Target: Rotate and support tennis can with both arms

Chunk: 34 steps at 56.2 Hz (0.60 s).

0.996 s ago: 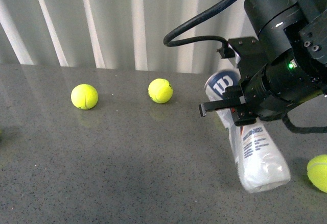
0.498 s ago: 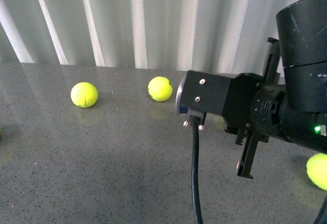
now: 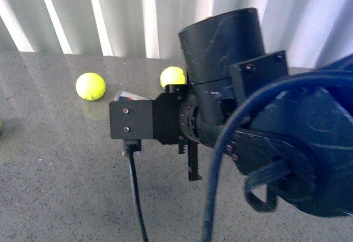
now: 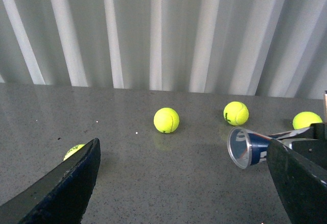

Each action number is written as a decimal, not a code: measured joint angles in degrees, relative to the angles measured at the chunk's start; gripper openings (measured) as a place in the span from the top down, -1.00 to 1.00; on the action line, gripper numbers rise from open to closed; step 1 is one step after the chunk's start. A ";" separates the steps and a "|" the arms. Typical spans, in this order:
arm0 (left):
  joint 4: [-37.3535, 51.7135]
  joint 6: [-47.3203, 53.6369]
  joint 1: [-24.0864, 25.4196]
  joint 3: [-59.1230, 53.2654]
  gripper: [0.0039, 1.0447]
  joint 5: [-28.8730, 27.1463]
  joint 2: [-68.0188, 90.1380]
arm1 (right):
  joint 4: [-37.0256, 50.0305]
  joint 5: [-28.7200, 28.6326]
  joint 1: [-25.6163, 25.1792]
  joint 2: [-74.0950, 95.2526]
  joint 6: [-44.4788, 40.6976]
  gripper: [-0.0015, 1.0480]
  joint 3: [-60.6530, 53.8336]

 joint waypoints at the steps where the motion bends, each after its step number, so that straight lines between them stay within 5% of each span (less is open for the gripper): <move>1: 0.00 -0.02 0.00 0.00 -0.87 0.00 0.00 | -0.59 0.00 0.26 0.85 0.22 0.89 1.16; 34: 0.00 0.00 0.00 0.00 -0.87 0.00 0.00 | -15.02 2.62 4.92 9.16 20.13 0.89 14.23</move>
